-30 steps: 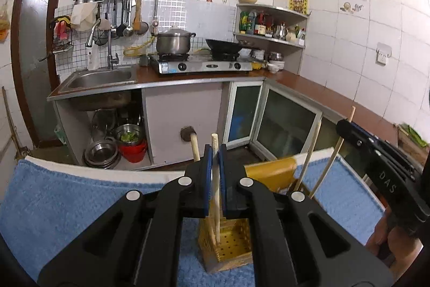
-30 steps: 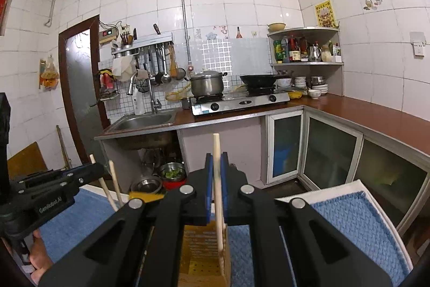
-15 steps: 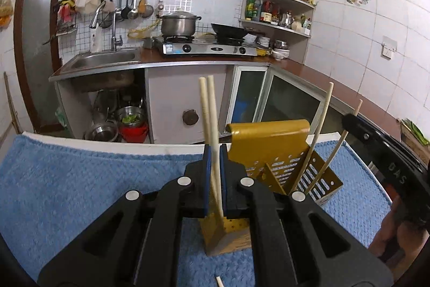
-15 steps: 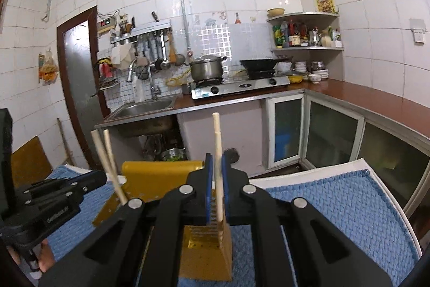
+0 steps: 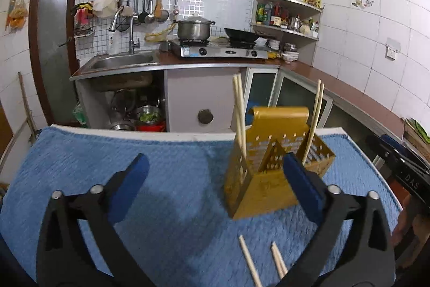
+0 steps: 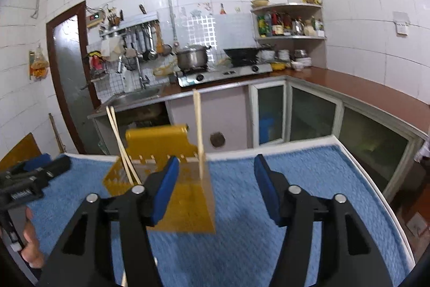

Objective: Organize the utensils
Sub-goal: 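Close the right tool on the green frog-handled knife while the left tool grasps a chopstick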

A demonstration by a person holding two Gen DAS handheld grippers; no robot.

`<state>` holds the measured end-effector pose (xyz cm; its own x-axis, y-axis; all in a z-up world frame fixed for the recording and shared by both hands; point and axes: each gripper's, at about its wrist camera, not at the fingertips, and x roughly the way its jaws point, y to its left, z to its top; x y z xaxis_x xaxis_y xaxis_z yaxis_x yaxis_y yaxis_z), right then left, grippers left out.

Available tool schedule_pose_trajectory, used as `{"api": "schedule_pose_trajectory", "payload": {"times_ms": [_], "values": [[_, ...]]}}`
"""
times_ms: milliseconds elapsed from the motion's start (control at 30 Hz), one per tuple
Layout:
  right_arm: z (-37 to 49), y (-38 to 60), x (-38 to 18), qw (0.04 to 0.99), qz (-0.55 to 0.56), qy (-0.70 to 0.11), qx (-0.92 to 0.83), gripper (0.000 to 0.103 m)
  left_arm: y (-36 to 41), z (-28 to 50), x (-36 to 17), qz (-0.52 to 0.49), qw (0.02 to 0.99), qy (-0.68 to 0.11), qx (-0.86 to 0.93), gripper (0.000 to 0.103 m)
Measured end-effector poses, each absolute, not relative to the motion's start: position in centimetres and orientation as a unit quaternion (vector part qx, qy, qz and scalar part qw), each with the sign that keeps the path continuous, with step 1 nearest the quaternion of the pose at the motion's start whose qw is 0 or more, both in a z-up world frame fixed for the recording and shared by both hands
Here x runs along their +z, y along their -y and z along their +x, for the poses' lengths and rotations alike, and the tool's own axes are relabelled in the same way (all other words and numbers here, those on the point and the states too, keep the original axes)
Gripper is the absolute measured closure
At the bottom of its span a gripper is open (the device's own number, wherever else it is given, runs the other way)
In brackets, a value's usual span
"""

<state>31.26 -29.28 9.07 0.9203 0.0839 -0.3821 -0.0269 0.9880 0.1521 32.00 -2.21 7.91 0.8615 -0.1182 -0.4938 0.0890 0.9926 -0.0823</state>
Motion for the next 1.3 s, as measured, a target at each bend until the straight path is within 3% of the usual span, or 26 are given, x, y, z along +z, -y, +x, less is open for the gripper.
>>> {"api": "schedule_pose_trajectory", "payload": {"times_ms": [233,733,867,1033,1133,1300], "values": [[28.3,29.5,6.4,0.967,0.083,-0.239,0.012,0.027,1.4,29.5,5.5,-0.017,0.953,-0.297,-0.051,0.005],[25.7,25.7,-1.5,0.936,0.052,-0.347,0.017,0.027,2.8,28.4,-2.6,-0.007,0.912,-0.404,-0.067,0.007],[25.6,25.1,-2.9,0.928,0.055,-0.369,0.02,0.027,3.4,29.5,-4.2,-0.017,0.892,-0.444,-0.08,0.021],[25.5,24.3,-3.8,0.922,0.049,-0.383,0.025,0.028,4.3,31.0,-5.3,-0.015,0.881,-0.466,-0.086,0.031],[25.7,23.5,-4.1,0.918,0.046,-0.392,0.029,0.028,5.2,31.8,-5.9,-0.003,0.873,-0.478,-0.096,0.051],[26.0,22.4,-4.5,0.911,0.033,-0.408,0.042,0.037,6.0,32.7,-6.2,0.015,0.871,-0.482,-0.092,0.068]]}}
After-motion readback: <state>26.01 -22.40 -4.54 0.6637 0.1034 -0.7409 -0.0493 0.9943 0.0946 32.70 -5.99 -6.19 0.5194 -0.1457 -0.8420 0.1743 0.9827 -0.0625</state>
